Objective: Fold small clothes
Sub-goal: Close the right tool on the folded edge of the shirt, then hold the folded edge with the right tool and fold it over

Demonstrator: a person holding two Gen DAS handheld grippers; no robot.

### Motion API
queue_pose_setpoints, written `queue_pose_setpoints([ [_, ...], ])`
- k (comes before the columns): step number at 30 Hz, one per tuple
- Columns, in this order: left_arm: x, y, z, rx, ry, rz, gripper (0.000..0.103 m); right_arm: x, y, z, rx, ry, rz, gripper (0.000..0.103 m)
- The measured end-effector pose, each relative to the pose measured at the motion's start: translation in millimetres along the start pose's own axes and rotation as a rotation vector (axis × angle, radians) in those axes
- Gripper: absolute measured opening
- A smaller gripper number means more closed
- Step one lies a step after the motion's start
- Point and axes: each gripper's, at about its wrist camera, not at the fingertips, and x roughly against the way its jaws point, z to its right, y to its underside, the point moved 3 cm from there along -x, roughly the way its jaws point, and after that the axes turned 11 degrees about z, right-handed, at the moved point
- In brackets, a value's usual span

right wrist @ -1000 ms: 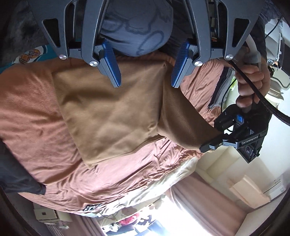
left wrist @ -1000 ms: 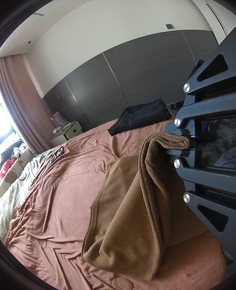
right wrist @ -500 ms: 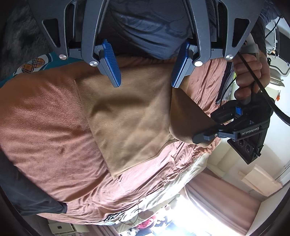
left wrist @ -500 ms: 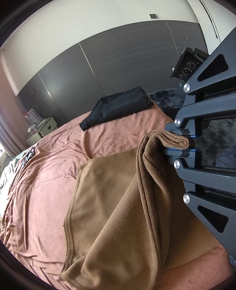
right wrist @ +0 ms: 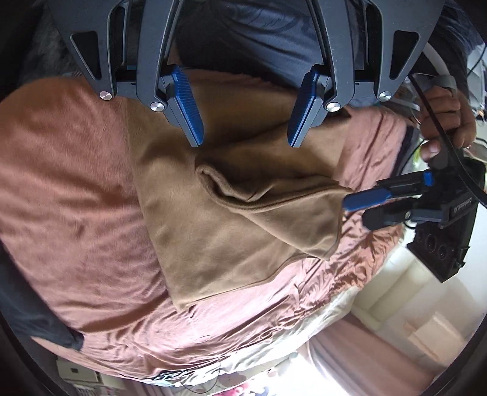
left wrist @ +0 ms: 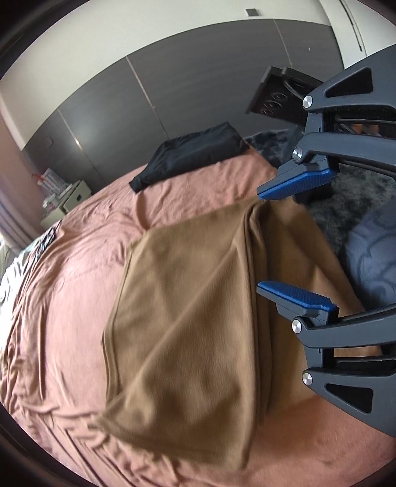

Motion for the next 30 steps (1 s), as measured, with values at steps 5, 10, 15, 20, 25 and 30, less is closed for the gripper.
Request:
queue_pose_setpoints([
  [5, 20.1, 5.7, -36.3, 0.036, -0.077, 0.013, 0.058, -18.4, -17.8, -10.4, 0.151, 0.064, -0.082, 0.056],
  [10, 29.2, 17.0, -68.1, 0.047, -0.149, 0.008, 0.058, -39.7, -27.3, -23.3, 0.266, 0.089, -0.152, 0.056],
  [15, 29.5, 33.3, -90.4, 0.072, -0.187, -0.013, 0.058, -63.3, -34.5, -32.4, 0.361, 0.137, -0.199, 0.056],
  [20, 23.5, 47.3, -100.4, 0.081, -0.2, -0.026, 0.058, -74.1, -42.1, -46.2, 0.434, 0.096, -0.205, 0.055],
  [25, 15.7, 51.8, -104.4, 0.089, -0.214, -0.029, 0.058, -80.4, -47.2, -52.5, 0.482, 0.072, -0.184, 0.011],
  [30, 11.5, 54.5, -104.5, 0.085, -0.222, -0.043, 0.058, -62.3, -49.3, -38.7, 0.41, 0.027, -0.124, 0.006],
])
